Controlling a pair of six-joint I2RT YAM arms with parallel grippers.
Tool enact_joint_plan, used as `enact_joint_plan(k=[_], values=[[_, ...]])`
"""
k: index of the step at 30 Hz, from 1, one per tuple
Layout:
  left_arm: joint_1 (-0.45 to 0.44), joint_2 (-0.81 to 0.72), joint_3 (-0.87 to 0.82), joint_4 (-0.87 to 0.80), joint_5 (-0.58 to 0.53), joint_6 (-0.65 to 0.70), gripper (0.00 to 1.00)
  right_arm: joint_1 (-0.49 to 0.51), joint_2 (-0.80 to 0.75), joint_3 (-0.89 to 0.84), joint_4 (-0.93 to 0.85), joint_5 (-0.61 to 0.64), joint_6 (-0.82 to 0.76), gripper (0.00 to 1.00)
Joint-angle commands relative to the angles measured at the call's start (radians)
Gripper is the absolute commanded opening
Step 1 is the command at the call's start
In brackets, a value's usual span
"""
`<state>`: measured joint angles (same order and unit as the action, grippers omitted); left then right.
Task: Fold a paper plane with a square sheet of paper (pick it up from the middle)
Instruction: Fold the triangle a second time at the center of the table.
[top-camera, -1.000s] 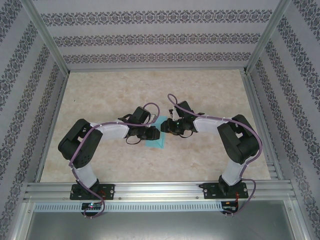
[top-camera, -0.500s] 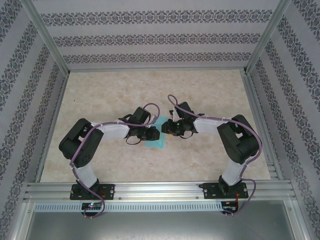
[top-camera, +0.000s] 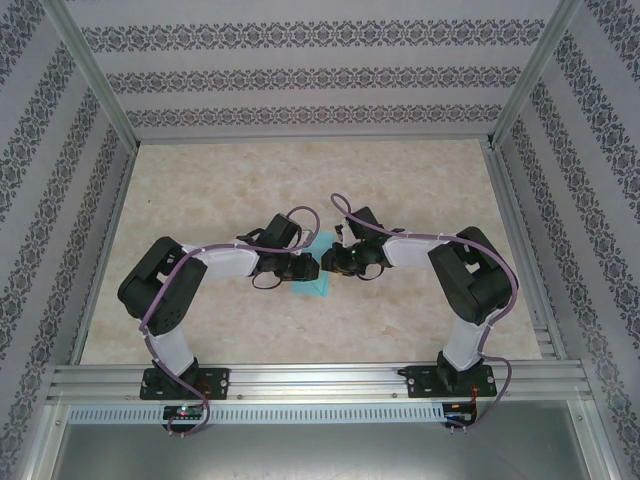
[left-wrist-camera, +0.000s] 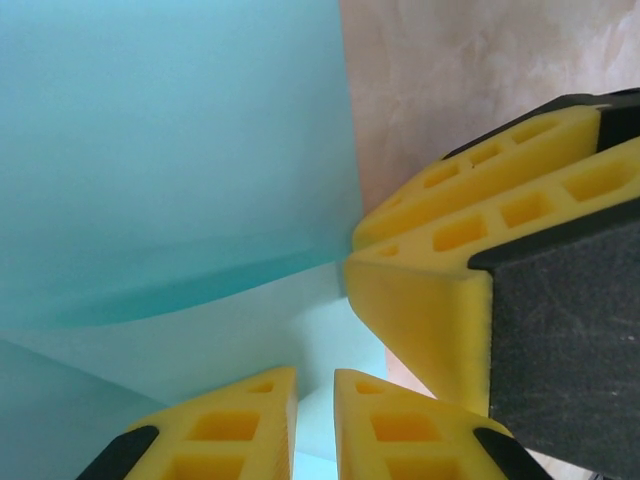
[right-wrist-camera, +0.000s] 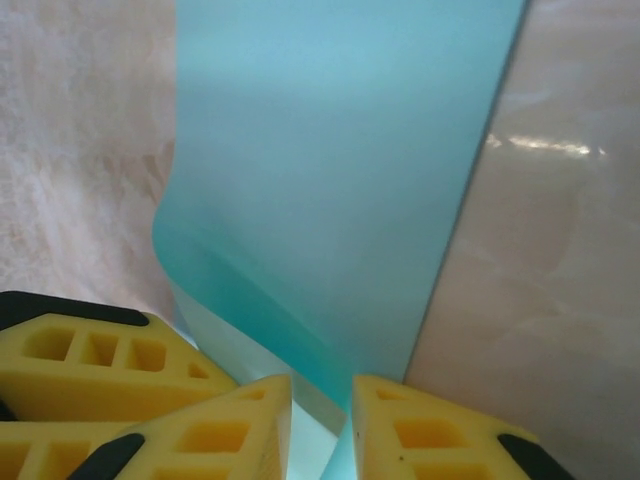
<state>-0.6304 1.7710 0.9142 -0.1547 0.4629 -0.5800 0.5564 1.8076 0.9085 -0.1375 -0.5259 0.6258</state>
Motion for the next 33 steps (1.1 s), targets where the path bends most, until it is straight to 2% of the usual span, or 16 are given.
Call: enact_joint_plan(k=[1, 4, 10, 33], values=[[0.005, -0.022, 0.002, -0.020, 0.008, 0.016, 0.18, 0.008, 0.007, 0.029, 0.006, -0.015, -0.017, 0.18], [0.004, -0.021, 0.005, -0.015, 0.017, 0.016, 0.18, 0.007, 0.009, 0.031, -0.018, 0.020, -0.026, 0.13], [0.004, 0.002, 0.011, 0.012, 0.048, 0.002, 0.18, 0.005, 0.016, 0.045, -0.050, 0.060, -0.045, 0.10], [0.004, 0.037, 0.030, 0.033, 0.073, -0.010, 0.20, 0.002, 0.050, 0.097, -0.087, 0.092, -0.075, 0.09]])
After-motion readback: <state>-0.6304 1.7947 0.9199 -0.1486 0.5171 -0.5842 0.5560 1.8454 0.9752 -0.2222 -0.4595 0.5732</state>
